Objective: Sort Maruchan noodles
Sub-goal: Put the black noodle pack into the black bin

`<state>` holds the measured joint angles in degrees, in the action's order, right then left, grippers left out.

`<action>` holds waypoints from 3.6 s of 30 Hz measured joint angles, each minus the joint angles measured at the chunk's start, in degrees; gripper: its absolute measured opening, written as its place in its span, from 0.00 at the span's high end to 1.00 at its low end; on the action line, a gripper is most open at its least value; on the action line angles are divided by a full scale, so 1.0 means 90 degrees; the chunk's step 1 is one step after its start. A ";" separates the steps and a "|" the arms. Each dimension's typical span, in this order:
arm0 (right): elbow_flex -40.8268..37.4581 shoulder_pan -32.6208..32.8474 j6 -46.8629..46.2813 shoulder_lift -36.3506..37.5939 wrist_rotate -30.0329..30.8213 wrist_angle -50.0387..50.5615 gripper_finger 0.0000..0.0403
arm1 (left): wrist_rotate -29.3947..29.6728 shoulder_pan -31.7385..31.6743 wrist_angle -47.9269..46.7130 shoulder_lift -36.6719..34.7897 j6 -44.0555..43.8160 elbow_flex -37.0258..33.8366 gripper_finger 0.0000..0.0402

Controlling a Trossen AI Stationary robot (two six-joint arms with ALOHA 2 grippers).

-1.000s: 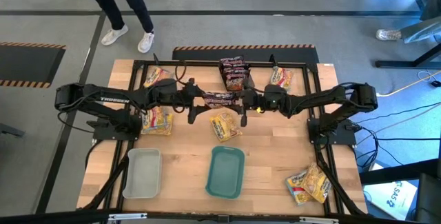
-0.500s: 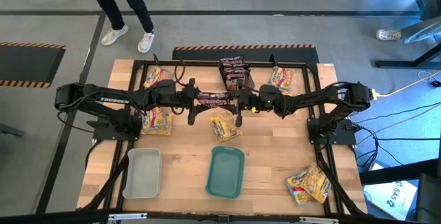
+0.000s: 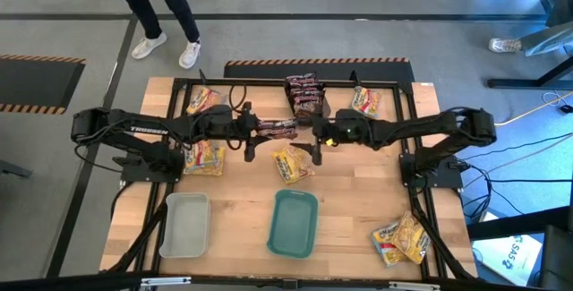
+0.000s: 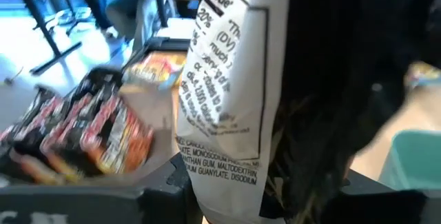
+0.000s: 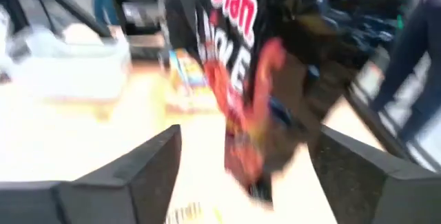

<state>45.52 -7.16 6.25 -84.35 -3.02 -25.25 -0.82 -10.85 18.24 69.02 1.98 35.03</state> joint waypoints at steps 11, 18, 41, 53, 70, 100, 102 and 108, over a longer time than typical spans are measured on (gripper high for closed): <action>0.0319 0.0000 0.0169 0.0920 0.0545 0.1446 0.19 | 0.0052 0.0051 -0.0625 -0.0001 0.0348 0.0000 0.64; 0.1546 0.0002 0.0193 0.0362 0.0337 0.2513 0.19 | 0.0030 0.0051 -0.0612 0.0193 0.0343 0.0000 0.64; 0.4619 0.0000 0.0191 -0.2395 0.0055 0.5782 0.38 | 0.0321 0.0041 -0.0530 0.0548 0.0372 0.0002 0.63; 0.4619 0.0005 0.0370 -0.2284 0.0398 0.5827 0.76 | 0.0445 0.0041 -0.0474 0.0536 0.0255 0.0013 0.53; 0.4117 -0.1216 0.1417 -0.1301 0.0065 0.7052 0.76 | 0.0530 0.0043 -0.1868 -0.0434 0.0125 0.0010 0.44; 0.2596 -0.2786 0.2524 -0.1906 -0.0782 0.5820 0.63 | 0.0499 0.0041 -0.1707 -0.0392 0.0121 0.0010 0.44; 0.2598 -0.2788 0.2501 -0.1877 -0.0780 0.5827 0.55 | 0.0535 0.0041 -0.1683 -0.0392 0.0120 0.0010 0.44; 0.3015 -0.2786 0.2491 -0.1852 -0.0782 0.6313 0.35 | 0.0528 0.0041 -0.1666 -0.0392 0.0119 0.0010 0.44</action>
<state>72.65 -32.23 28.67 -101.02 -10.06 31.56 3.92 -10.48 3.25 65.49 3.05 35.11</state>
